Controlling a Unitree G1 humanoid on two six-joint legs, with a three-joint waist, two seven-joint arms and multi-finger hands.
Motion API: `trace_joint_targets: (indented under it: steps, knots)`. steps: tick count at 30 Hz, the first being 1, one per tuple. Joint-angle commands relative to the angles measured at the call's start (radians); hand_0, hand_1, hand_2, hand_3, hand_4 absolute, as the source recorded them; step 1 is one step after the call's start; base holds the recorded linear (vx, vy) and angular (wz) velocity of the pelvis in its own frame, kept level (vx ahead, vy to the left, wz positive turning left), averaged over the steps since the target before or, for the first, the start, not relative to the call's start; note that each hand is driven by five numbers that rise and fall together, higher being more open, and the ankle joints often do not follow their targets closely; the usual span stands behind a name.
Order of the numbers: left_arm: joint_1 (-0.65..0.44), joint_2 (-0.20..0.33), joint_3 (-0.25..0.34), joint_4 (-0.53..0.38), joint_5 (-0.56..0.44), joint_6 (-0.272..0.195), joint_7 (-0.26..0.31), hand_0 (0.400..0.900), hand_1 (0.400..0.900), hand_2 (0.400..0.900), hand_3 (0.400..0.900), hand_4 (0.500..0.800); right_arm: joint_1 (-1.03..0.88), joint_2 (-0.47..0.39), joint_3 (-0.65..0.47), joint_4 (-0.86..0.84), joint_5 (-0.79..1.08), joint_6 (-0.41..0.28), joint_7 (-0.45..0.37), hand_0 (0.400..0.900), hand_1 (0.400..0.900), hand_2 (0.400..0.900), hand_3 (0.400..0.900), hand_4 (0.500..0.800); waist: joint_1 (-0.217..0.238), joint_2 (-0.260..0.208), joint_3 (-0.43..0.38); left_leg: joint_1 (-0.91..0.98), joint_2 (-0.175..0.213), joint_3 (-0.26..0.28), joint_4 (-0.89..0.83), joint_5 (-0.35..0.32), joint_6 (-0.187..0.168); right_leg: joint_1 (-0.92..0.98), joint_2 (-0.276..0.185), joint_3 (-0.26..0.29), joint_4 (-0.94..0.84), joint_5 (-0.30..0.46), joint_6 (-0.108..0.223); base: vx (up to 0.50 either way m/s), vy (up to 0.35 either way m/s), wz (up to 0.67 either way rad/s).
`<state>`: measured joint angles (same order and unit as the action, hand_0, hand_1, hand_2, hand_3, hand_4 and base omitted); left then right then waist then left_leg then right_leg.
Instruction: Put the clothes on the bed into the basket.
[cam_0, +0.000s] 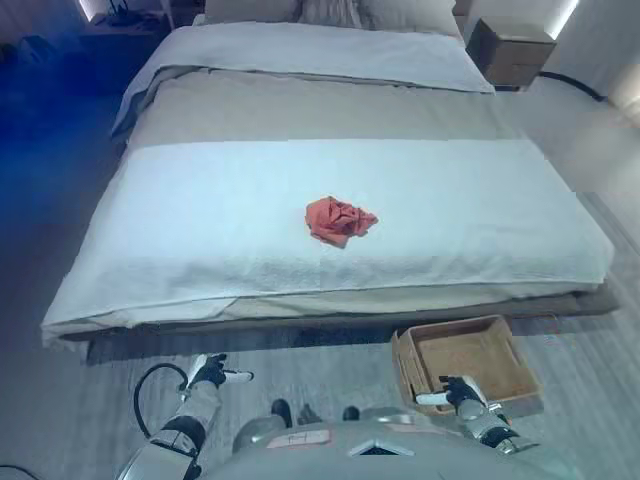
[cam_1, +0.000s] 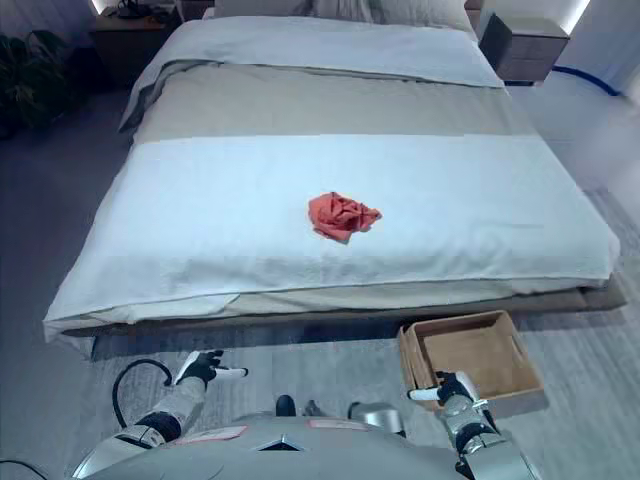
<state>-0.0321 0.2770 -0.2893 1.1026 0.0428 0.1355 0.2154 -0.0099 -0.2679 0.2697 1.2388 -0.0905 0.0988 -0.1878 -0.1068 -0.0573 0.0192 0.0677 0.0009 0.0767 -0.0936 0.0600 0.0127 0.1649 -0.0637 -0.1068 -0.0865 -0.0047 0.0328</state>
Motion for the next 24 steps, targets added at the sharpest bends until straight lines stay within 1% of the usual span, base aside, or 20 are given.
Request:
trace_joint_targets:
  steps: [1,8,10,12,13,14,15,16,17,18,19,20,21,23,24]
  knots:
    - [-0.073,0.014,0.013,0.019,0.021,-0.02,0.019,0.9,0.9,0.9,0.9,0.8,-0.089,-0.05,0.01,0.057,-0.026,-0.011,-0.025,0.9,0.9,0.9,0.9,0.8,0.025,0.053,0.03,0.07,-0.009,0.087,0.006,-0.121,-0.018,-0.056,0.015,0.024,-0.001,0.016,0.06,0.0,0.0,0.0]
    - [-0.072,0.023,0.018,0.012,0.024,-0.017,0.024,0.9,0.9,0.9,0.9,0.8,-0.091,-0.051,0.007,0.055,-0.025,-0.01,-0.024,0.9,0.9,0.9,0.9,0.8,0.028,0.054,0.035,0.067,-0.012,0.088,0.006,-0.126,-0.006,-0.073,0.014,0.031,0.023,0.009,0.064,0.02,0.025,-0.04]
    - [-0.075,0.034,0.019,-0.01,0.024,-0.017,0.036,0.9,0.9,0.9,0.9,0.8,-0.093,-0.051,0.006,0.05,-0.023,-0.012,-0.026,0.9,0.9,0.9,0.9,0.8,0.029,0.056,0.041,0.065,-0.014,0.086,0.006,-0.127,0.002,-0.096,0.013,0.038,0.069,-0.005,0.063,0.01,0.076,-0.05]
    - [-0.085,0.051,0.023,-0.034,0.023,-0.013,0.053,0.9,0.9,0.9,0.9,0.8,-0.103,-0.055,-0.003,0.044,-0.011,-0.013,-0.035,0.9,0.9,0.9,0.9,0.8,0.029,0.062,0.06,0.059,-0.021,0.08,0.006,-0.125,0.021,-0.154,0.018,0.058,0.169,-0.026,0.069,-0.03,0.11,-0.12]
    - [-0.085,0.051,0.023,-0.034,0.023,-0.013,0.053,0.9,0.9,0.9,0.9,0.8,-0.104,-0.055,-0.003,0.044,-0.011,-0.013,-0.035,0.9,0.9,0.9,0.9,0.8,0.03,0.062,0.059,0.058,-0.021,0.081,0.006,-0.125,0.021,-0.157,0.018,0.059,0.172,-0.028,0.069,-0.01,0.098,-0.11]
    - [-0.088,0.053,0.023,-0.032,0.024,-0.014,0.054,0.9,0.9,0.9,0.9,0.8,-0.107,-0.057,-0.012,0.048,-0.003,-0.012,-0.041,0.9,0.9,0.9,0.9,0.8,0.03,0.066,0.066,0.059,-0.026,0.079,0.006,-0.126,0.029,-0.176,0.016,0.065,0.213,-0.037,0.074,0.03,0.163,-0.06]
    - [-0.092,0.051,0.023,-0.019,0.028,-0.012,0.057,0.9,0.9,0.9,0.9,0.8,-0.108,-0.059,-0.021,0.05,-0.001,-0.012,-0.044,0.9,0.9,0.9,0.9,0.8,0.025,0.072,0.077,0.068,-0.037,0.074,0.006,-0.13,0.04,-0.215,0.009,0.071,0.308,-0.033,0.082,0.03,0.163,-0.06]
    - [-0.092,0.05,0.023,-0.018,0.028,-0.012,0.058,0.9,0.9,0.9,0.9,0.8,-0.108,-0.059,-0.021,0.05,-0.001,-0.011,-0.044,0.9,0.9,0.9,0.9,0.8,0.026,0.071,0.076,0.067,-0.037,0.075,0.006,-0.13,0.041,-0.219,0.009,0.072,0.313,-0.036,0.083,0.01,0.178,0.02]
    - [-0.095,0.05,0.019,-0.02,0.03,-0.011,0.059,0.9,0.9,0.9,0.9,0.8,-0.109,-0.061,-0.025,0.049,-0.001,-0.012,-0.048,0.9,0.9,0.9,0.9,0.8,0.022,0.072,0.089,0.071,-0.046,0.071,0.006,-0.129,0.05,-0.262,-0.001,0.076,0.404,-0.011,0.087,-0.01,0.206,0.1]
    - [-0.101,0.053,0.015,-0.024,0.032,-0.009,0.058,0.9,0.9,0.9,0.9,0.8,-0.107,-0.064,-0.029,0.045,0.006,-0.013,-0.051,0.9,0.9,0.9,0.9,0.8,0.009,0.07,0.116,0.086,-0.064,0.064,0.006,-0.132,0.069,-0.34,-0.015,0.091,0.583,0.065,0.087,-0.01,0.206,0.09]
    - [-0.101,0.053,0.015,-0.024,0.032,-0.009,0.058,0.9,0.9,0.9,0.9,0.8,-0.107,-0.064,-0.03,0.045,0.006,-0.013,-0.051,0.9,0.9,0.9,0.9,0.8,0.012,0.07,0.113,0.082,-0.063,0.066,0.006,-0.131,0.069,-0.344,-0.014,0.093,0.583,0.067,0.087,0.0,0.203,0.14]
    - [-0.105,0.056,0.014,-0.021,0.035,-0.006,0.057,0.9,0.9,0.9,0.9,0.8,-0.108,-0.066,-0.033,0.044,0.011,-0.014,-0.052,0.9,0.9,0.9,0.9,0.8,0.004,0.072,0.128,0.088,-0.066,0.06,0.006,-0.131,0.074,-0.386,-0.009,0.103,0.669,0.074,0.081,0.06,0.143,0.2]
    - [-0.105,0.059,0.011,-0.019,0.037,-0.004,0.054,0.9,0.9,0.9,0.9,0.8,-0.104,-0.066,-0.041,0.045,0.022,-0.015,-0.057,0.9,0.9,0.9,0.9,0.8,-0.005,0.075,0.144,0.097,-0.065,0.05,0.006,-0.136,0.072,-0.443,0.007,0.11,0.719,0.063,0.072,0.12,0.169,0.33]
    - [-0.105,0.061,0.009,-0.021,0.04,-0.003,0.05,0.9,0.9,0.9,0.9,0.8,-0.103,-0.067,-0.043,0.043,0.025,-0.014,-0.058,0.9,0.9,0.9,0.9,0.8,-0.013,0.076,0.145,0.101,-0.065,0.045,0.006,-0.141,0.07,-0.469,0.015,0.109,0.699,0.052,0.069,0.17,0.076,0.29]
    - [-0.116,0.059,0.003,-0.031,0.037,-0.004,0.048,0.9,0.9,0.9,0.9,0.8,-0.101,-0.071,-0.05,0.04,0.031,-0.012,-0.06,0.9,0.9,0.9,0.9,0.8,-0.024,0.077,0.144,0.116,-0.069,0.041,0.006,-0.159,0.058,-0.482,0.018,0.09,0.543,0.048,0.074,0.17,0.028,0.26]
